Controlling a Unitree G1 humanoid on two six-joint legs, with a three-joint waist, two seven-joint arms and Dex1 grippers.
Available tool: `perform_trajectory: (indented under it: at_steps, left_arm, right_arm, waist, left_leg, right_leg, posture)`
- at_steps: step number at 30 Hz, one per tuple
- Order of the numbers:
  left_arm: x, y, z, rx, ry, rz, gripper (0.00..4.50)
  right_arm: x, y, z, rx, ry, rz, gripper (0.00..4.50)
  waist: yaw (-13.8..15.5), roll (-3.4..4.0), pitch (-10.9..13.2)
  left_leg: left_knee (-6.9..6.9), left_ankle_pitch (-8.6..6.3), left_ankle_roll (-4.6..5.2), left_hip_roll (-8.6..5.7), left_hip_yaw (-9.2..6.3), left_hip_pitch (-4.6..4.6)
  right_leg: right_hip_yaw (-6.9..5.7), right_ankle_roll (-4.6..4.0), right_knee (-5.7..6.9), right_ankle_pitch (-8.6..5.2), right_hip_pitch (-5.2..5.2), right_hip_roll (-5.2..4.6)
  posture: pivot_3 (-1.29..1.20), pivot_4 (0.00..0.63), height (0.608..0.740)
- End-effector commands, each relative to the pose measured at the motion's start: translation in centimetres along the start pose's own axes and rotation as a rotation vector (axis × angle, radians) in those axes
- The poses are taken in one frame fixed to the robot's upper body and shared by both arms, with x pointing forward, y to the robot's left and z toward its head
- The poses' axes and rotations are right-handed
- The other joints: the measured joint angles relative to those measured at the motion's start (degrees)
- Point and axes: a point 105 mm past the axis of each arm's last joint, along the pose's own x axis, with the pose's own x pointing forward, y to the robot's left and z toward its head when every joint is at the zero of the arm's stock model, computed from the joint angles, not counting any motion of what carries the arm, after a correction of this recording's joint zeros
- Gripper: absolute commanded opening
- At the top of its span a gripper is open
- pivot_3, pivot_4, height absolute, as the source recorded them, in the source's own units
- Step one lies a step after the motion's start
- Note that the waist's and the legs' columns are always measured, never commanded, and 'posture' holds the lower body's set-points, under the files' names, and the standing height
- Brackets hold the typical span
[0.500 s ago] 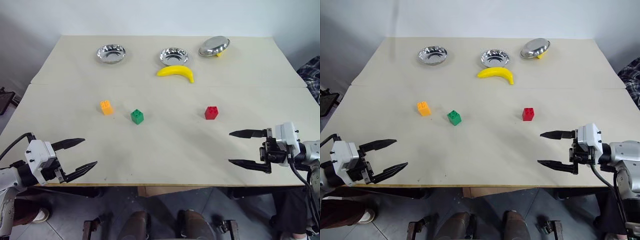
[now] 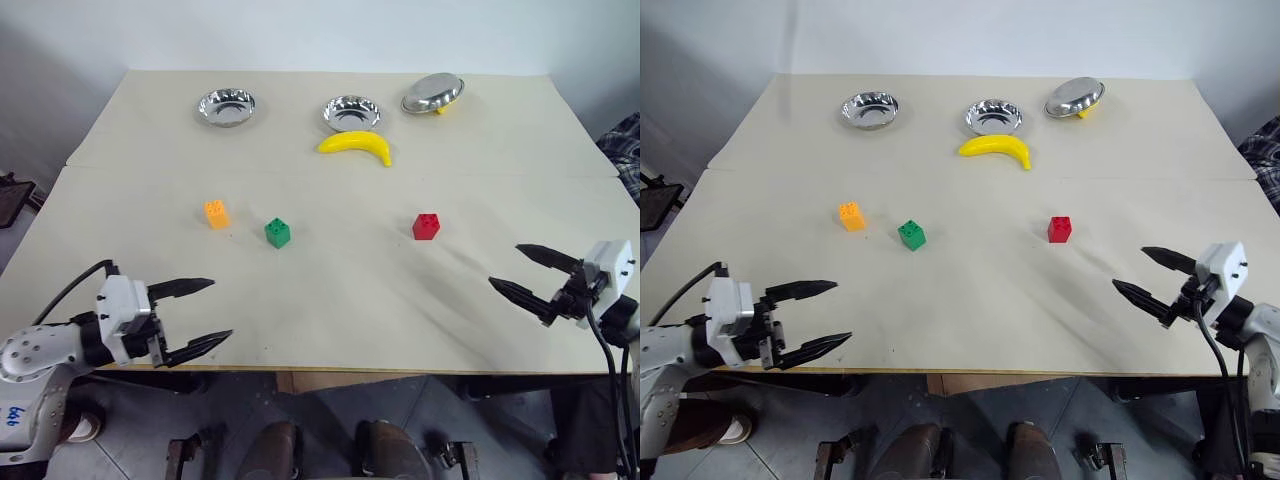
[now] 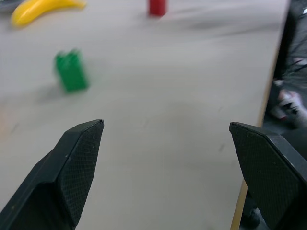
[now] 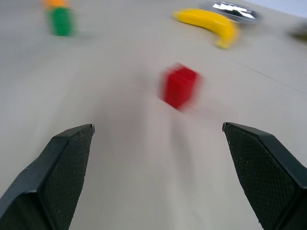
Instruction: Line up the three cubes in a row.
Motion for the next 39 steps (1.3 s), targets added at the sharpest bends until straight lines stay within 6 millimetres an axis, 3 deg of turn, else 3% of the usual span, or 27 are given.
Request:
perform_trajectory:
  at_steps: [1,5,8,13,21,27,32,35,39]
  left_arm:
    - [1.0,0.2,1.4,0.025,-0.059,-0.012,4.45]
    - [1.0,0.7,1.5,0.017,-0.065,0.0,4.45]
    - [1.0,0.9,1.5,0.02,-0.064,0.0,4.45]
    - [1.2,0.9,1.6,0.023,-0.071,0.0,4.45]
    - [1.4,0.8,1.5,0.015,-0.077,0.002,4.45]
    - [1.3,0.7,1.3,0.012,-0.073,0.005,4.45]
    - [1.4,0.7,1.2,0.014,-0.074,0.009,4.45]
    - [1.5,0.6,1.3,0.015,-0.076,0.005,4.5]
    - [1.4,0.6,1.3,0.02,-0.074,0.007,4.5]
  right_arm:
    - [0.6,0.4,0.5,-0.013,-0.031,-0.022,4.5]
    - [3.2,1.9,1.4,0.034,-0.058,-0.011,4.5]
    - [6.9,2.0,1.3,0.117,0.028,-0.123,4.5]
    - [10.4,1.6,1.6,0.211,0.089,-0.29,4.5]
    - [13.7,2.0,1.9,0.273,0.108,-0.405,4.5]
    - [16.2,3.9,2.8,0.273,0.088,-0.372,4.5]
    - [16.9,2.9,3.1,0.204,0.065,-0.462,4.5]
    - [17.0,2.3,3.1,0.2,0.069,-0.502,3.86]
    - [17.1,2.3,3.5,0.19,0.066,-0.5,2.52]
  waist:
    - [-0.3,0.02,0.0]
    - [-1.6,0.14,-0.1]
    - [-2.0,0.15,-0.1]
    - [-1.2,0.18,-0.1]
    - [-1.4,0.18,-0.1]
    - [-1.6,0.19,-0.1]
    - [-1.5,0.19,-0.1]
    - [-1.6,0.19,-0.1]
    - [-1.7,0.19,-0.1]
  left_leg:
    - [0.0,0.01,-0.01,0.01,0.0,0.0]
    - [-0.01,0.03,-0.05,0.03,0.04,0.02]
    - [0.01,0.05,-0.08,0.06,0.04,0.02]
    - [0.01,0.08,-0.12,0.03,0.0,-0.07]
    - [-0.07,0.06,-0.09,-0.05,-0.01,-0.19]
    - [-0.07,0.06,-0.09,-0.02,0.0,-0.18]
    - [-0.07,0.06,-0.09,-0.07,-0.01,-0.18]
    - [-0.06,0.07,-0.09,-0.07,-0.01,-0.18]
    - [-0.09,0.06,-0.09,-0.07,-0.01,-0.18]
  right_leg:
    - [-0.01,0.0,0.02,0.0,0.0,0.01]
    - [0.02,0.0,0.12,0.0,-0.06,0.04]
    - [0.05,-0.01,0.16,0.0,-0.09,0.06]
    - [0.09,-0.03,0.2,-0.01,-0.24,0.06]
    - [0.07,-0.03,0.26,0.0,-0.34,0.06]
    - [0.08,-0.03,0.51,-0.01,-0.4,0.09]
    - [0.1,-0.03,0.6,-0.01,-0.43,0.08]
    - [0.11,-0.03,0.62,-0.01,-0.43,0.09]
    - [0.11,-0.04,0.62,-0.01,-0.45,0.09]
  posture:
    - [0.0,0.15,0.74]
    - [0.0,0.15,0.74]
    - [0.0,0.15,0.74]
    - [0.0,0.15,0.74]
    - [0.0,0.15,0.74]
    - [0.0,0.15,0.74]
    - [0.0,0.15,0.74]
    - [0.0,0.15,0.74]
    - [0.0,0.15,0.74]
